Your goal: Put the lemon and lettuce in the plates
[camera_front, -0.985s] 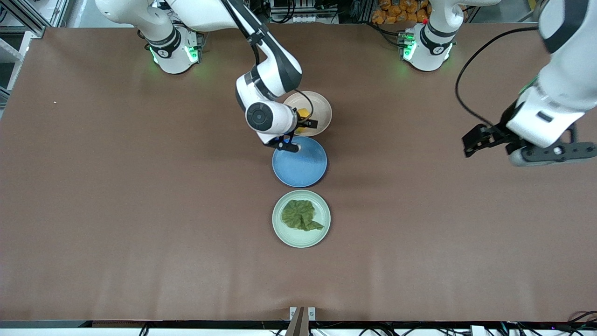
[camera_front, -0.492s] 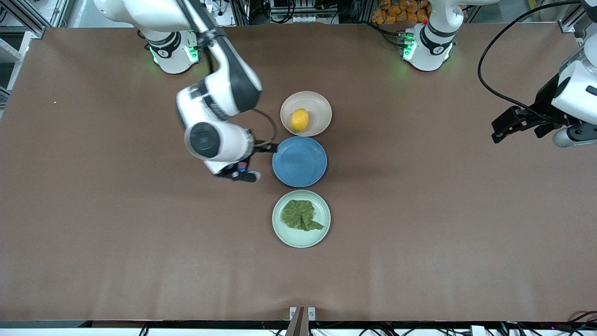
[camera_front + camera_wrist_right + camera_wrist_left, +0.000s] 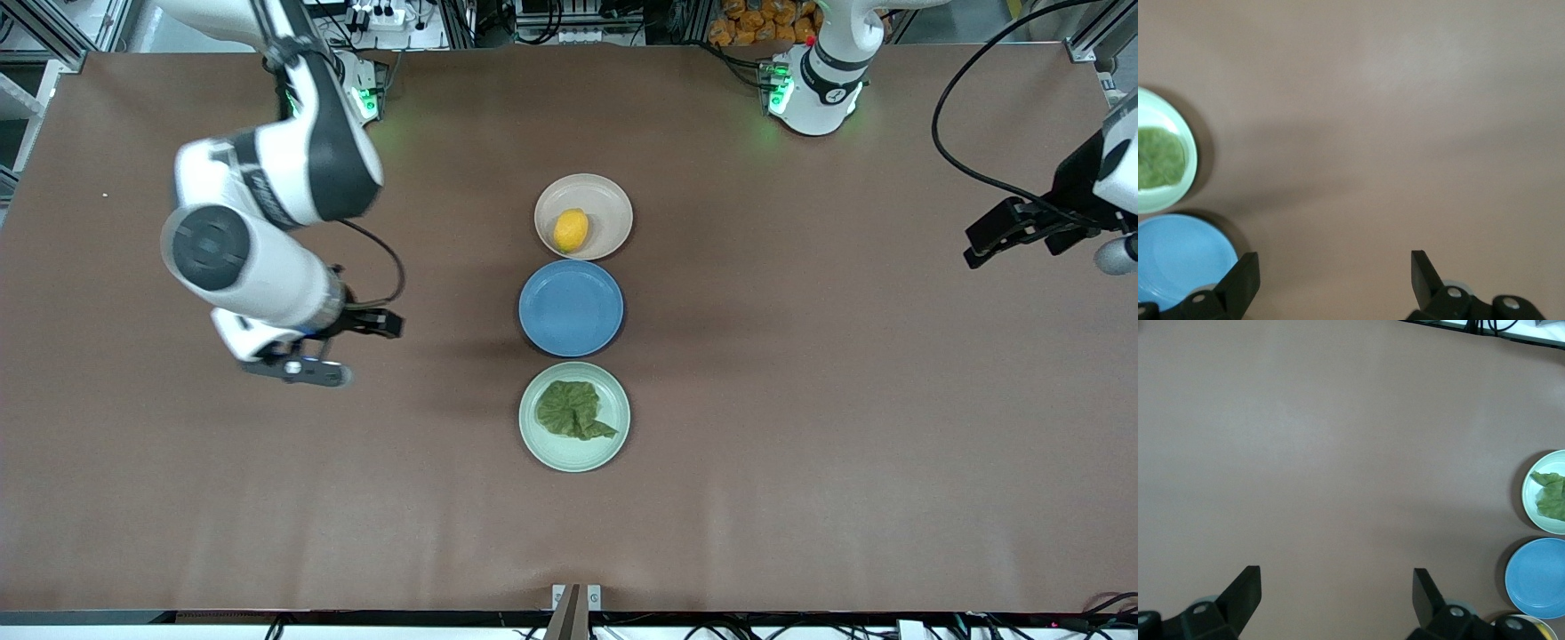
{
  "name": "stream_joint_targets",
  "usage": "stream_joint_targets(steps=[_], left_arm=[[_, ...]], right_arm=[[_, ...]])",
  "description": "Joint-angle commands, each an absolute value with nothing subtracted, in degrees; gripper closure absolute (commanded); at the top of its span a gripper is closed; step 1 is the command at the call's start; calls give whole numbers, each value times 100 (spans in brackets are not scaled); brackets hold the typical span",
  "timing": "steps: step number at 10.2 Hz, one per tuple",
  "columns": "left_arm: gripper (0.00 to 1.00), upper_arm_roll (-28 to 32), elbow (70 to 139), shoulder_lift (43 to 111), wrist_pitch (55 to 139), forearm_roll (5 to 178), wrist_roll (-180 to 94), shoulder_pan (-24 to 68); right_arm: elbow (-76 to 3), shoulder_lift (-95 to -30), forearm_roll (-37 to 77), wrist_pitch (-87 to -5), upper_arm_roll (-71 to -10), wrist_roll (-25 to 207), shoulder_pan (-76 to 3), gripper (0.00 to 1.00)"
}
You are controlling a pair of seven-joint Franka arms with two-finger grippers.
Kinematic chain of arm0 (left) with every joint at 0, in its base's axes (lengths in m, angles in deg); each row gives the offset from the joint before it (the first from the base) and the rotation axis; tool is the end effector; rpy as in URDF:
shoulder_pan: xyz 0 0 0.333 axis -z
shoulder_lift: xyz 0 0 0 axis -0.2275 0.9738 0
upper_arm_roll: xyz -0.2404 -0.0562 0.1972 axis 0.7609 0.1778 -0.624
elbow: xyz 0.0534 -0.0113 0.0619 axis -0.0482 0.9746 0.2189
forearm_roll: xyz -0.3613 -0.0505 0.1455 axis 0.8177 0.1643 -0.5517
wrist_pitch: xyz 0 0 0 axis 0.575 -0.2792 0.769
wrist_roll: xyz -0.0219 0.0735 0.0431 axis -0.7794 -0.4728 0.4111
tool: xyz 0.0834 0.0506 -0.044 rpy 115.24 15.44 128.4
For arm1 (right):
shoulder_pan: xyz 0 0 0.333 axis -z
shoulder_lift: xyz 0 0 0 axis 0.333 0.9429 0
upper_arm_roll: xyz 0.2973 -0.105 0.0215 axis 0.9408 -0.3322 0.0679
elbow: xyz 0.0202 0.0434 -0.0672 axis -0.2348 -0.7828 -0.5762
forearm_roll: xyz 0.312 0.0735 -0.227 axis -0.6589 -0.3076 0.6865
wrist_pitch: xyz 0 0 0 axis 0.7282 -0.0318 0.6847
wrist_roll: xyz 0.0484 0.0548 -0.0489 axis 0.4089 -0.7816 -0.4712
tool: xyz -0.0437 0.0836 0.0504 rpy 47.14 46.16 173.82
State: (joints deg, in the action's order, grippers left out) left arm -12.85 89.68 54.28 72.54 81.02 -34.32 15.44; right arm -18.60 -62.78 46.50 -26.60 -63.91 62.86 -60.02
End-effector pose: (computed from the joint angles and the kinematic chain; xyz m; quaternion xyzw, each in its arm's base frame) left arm 0.5723 -0.0537 0.6463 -0.9956 -0.0823 -0.0444 0.0029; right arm 0.6288 0.2058 0.4863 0.9941 -0.0988 -0.0411 0.0163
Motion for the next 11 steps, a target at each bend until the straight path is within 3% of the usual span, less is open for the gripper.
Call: stream_joint_targets(steps=[1,4,7,9,11], left_arm=[[0,-1178,9032,5306,7185,8086,-3531,1447],[0,-1161,9023,5306,7001,8086,-3697,1456],[0,-1161,9023,5306,6808,8086,-4391,1456],[0,-1152,9014,5306,6702,8078,-4383,1490],[0,-1161,8997,5315,6631,8077,-4392,1508]], right_arm=[[-1940,-6816,4813,-2582,-6822,6574,-5997,0],[-1923,-7169,4787,-2110,-7305,7355,-5988,0],[-1318,-7169,4621,-1415,-7913,7980,-5927,0],[-1255,-7300,4358,-1378,-7504,8123,-5192,0],[-1255,-7450,4383,-1247,-6460,8123,-4078,0]])
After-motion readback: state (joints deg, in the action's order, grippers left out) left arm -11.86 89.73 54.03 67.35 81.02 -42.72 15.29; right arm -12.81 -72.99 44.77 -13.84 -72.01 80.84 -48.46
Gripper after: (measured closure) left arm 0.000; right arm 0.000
